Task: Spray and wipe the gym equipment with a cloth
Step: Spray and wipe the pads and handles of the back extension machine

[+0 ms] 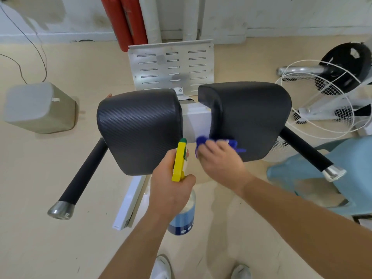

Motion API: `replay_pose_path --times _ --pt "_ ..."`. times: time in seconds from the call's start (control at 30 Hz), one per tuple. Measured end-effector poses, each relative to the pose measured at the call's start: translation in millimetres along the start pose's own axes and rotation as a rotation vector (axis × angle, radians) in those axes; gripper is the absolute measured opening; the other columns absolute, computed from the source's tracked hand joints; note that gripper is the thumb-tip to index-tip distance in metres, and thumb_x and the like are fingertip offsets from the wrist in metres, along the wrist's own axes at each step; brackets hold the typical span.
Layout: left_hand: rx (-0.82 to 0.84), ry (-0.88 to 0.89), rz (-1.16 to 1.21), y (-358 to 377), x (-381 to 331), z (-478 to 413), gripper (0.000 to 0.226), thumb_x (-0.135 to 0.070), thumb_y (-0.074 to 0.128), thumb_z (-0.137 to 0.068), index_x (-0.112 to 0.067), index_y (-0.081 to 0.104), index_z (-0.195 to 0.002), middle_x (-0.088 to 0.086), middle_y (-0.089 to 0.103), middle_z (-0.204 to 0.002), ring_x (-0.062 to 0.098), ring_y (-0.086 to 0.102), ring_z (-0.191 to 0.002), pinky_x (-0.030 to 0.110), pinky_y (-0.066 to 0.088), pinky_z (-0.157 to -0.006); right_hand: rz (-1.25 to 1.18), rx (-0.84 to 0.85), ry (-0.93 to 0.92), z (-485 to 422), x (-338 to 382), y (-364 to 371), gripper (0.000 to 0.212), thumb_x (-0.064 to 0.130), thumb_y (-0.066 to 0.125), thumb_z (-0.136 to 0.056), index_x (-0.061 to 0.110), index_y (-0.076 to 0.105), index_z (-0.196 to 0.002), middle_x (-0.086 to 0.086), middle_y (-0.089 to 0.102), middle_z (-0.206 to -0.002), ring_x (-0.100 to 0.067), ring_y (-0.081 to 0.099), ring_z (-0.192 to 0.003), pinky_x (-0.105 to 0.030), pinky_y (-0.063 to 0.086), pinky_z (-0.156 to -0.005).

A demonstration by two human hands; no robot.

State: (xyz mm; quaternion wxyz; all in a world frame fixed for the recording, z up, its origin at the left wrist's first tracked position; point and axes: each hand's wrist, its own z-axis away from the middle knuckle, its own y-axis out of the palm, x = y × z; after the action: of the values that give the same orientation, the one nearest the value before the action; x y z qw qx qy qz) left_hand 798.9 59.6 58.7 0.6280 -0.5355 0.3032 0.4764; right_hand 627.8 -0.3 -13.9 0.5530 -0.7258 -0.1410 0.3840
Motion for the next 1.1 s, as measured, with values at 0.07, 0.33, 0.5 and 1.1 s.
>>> replay_pose_path --times 0.07,0.33,0.5,1.1 --pt "0.005 0.001 0.003 -1 0 0 0.049 0.003 0.075 -0.075 -0.037 0.059 -0.098 -0.018 0.065 -0.092 0.01 0.061 -0.084 0.01 0.049 -0.066 0.022 0.255 -0.1 18 16 10 0.034 0.016 0.082 -0.07 0.008 0.071 -0.101 -0.01 0.057 -0.102 -0.033 0.039 -0.093 -0.043 0.033 -0.075" --pt "0.0 -0.009 0.004 -7 -1 8 0.046 0.005 0.075 -0.074 -0.026 0.063 -0.106 -0.019 0.065 -0.092 -0.003 0.058 -0.09 0.014 0.042 -0.067 0.018 -0.161 0.222 -31 -69 -74 0.026 0.01 0.048 -0.092 0.004 0.061 -0.114 -0.016 0.059 -0.103 -0.033 0.052 -0.085 -0.043 0.042 -0.07" --pt "-0.009 -0.008 -0.005 0 0 11 0.046 0.007 0.074 -0.072 -0.027 0.063 -0.101 -0.019 0.064 -0.09 -0.001 0.057 -0.085 0.008 0.045 -0.065 -0.02 -0.114 0.162 -27 -31 -41 0.024 0.008 0.045 -0.094 0.007 0.063 -0.109 -0.011 0.058 -0.101 -0.03 0.05 -0.082 -0.04 0.039 -0.068" --pt "0.066 -0.072 0.008 93 5 41 0.046 0.008 0.07 -0.074 -0.026 0.065 -0.105 -0.023 0.065 -0.099 0.007 0.063 -0.087 0.047 0.06 -0.082 -1.221 -0.628 1.694 95 -36 1 0.036 0.008 0.045 -0.099 0.02 0.053 -0.132 -0.004 0.042 -0.129 -0.003 0.054 -0.108 -0.021 0.047 -0.094"
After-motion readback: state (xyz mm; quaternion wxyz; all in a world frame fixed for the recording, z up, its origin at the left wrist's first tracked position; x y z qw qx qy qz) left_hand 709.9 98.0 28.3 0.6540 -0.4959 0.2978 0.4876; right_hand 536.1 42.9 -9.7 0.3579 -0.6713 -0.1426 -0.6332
